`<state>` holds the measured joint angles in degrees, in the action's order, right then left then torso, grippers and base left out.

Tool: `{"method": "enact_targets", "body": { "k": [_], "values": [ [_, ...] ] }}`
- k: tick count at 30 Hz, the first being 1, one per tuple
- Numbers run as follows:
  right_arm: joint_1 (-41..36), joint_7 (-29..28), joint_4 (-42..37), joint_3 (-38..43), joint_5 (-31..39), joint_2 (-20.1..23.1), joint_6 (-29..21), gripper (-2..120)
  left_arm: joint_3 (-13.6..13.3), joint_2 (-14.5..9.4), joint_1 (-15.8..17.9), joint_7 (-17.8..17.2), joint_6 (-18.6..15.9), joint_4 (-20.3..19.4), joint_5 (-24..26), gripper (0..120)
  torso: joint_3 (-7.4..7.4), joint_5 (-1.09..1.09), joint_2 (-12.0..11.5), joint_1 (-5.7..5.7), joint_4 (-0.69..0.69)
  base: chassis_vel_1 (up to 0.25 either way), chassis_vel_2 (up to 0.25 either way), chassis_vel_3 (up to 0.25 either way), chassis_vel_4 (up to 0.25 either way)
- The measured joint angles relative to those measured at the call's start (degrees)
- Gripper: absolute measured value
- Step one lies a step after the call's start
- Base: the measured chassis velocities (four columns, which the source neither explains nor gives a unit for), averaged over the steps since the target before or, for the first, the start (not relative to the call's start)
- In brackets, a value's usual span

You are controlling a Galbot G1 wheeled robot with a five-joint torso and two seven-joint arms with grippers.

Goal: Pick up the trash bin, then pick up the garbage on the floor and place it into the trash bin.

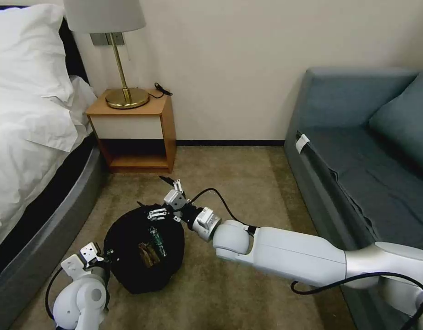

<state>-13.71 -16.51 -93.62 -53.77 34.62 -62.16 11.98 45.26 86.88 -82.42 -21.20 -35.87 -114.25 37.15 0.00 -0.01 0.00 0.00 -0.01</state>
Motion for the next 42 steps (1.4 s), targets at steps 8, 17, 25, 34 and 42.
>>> {"method": "enact_targets", "body": {
  "k": [8,17,25,34,42],
  "values": [
    [-0.72,0.00,-1.09,2.41,0.02,2.29,-0.12,100,1.28,-0.55,-1.72,10.39,6.34,-1.42,-10.15,54,0.00,0.01,0.00,0.00,0.01,0.000,0.000,0.000,0.000],
    [-10.24,-7.08,-9.79,18.25,1.14,9.12,-5.90,100,2.61,-1.17,-3.77,29.22,25.07,-2.56,-18.78,87,0.00,0.02,0.00,0.00,0.00,0.000,0.000,0.000,0.000],
    [-32.35,-14.60,-22.04,44.74,-3.53,13.36,-12.89,100,0.78,-1.23,-5.16,36.33,30.55,-3.81,-22.63,100,0.00,0.05,0.00,0.00,-0.02,0.000,0.000,0.000,0.000],
    [-61.44,-17.83,-35.50,70.95,-21.63,3.50,-20.35,100,-1.23,-2.04,-6.23,37.26,31.82,-5.21,-24.67,100,0.00,0.02,0.01,0.00,-0.03,0.000,0.000,0.000,0.000],
    [-73.49,-17.67,-39.09,71.20,-35.93,-14.37,-19.70,100,-2.62,-2.29,-6.95,37.17,31.95,-5.43,-25.08,100,-0.01,-0.01,0.01,0.00,0.01,0.000,0.000,0.000,0.000]
  ]
}}
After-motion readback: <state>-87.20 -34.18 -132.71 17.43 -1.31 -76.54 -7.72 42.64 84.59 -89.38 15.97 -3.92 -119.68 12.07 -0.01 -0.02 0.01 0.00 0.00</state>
